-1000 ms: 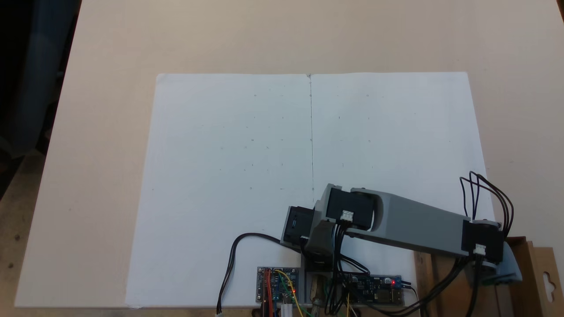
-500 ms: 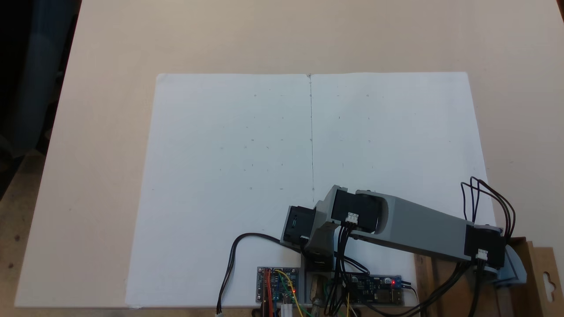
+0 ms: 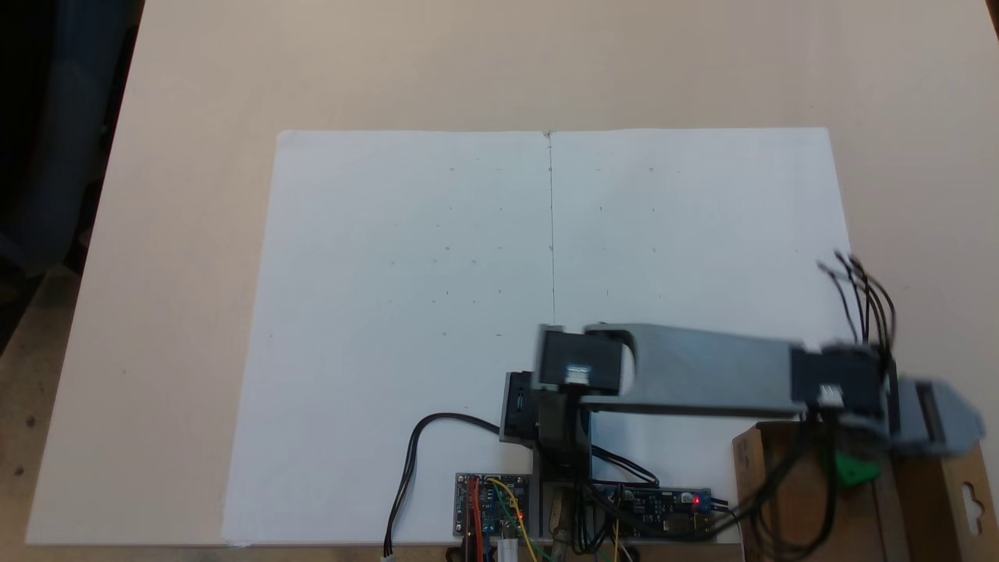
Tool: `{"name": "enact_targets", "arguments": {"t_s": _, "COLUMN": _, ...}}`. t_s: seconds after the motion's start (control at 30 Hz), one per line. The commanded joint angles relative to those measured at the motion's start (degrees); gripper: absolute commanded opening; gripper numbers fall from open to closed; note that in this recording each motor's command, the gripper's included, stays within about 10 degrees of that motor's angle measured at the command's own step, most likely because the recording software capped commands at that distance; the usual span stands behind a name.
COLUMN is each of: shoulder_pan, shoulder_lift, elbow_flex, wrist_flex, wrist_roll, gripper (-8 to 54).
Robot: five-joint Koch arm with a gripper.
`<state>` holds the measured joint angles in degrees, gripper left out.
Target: Grasp a green dice and put it in the bin.
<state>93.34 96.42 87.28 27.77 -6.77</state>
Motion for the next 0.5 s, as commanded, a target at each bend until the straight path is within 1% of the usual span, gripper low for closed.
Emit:
{"name": "enact_targets", "arguments": {"t_s": 0.0, "shoulder_pan": -4.9, "shoulder_lift": 5.4, "elbow_flex": -2.6, "wrist_flex": -0.4, "wrist_roll": 9.5, "gripper": 37.7}}
{"name": "enact_targets", "arguments": {"t_s": 0.1, "shoulder_pan": -14.3, "shoulder_lift": 7.4, "elbow_flex": -2.5, "wrist_flex": 2.7, "wrist_roll": 15.2, "gripper": 38.1}}
{"name": "enact_targets", "arguments": {"t_s": 0.13, "shoulder_pan": -18.0, "shoulder_lift": 7.6, "elbow_flex": -2.3, "wrist_flex": 3.1, "wrist_roll": 15.9, "gripper": 39.1}}
{"name": "enact_targets", "arguments": {"t_s": 0.33, "shoulder_pan": -37.4, "shoulder_lift": 8.4, "elbow_flex": -2.3, "wrist_flex": 2.5, "wrist_roll": 15.8, "gripper": 39.4}}
{"name": "enact_targets", "arguments": {"t_s": 0.4, "shoulder_pan": -43.2, "shoulder_lift": 8.5, "elbow_flex": -2.3, "wrist_flex": 2.1, "wrist_roll": 15.9, "gripper": 41.0}}
{"name": "enact_targets", "arguments": {"t_s": 0.47, "shoulder_pan": -48.9, "shoulder_lift": 8.6, "elbow_flex": -2.3, "wrist_flex": 1.8, "wrist_roll": 15.8, "gripper": 41.0}}
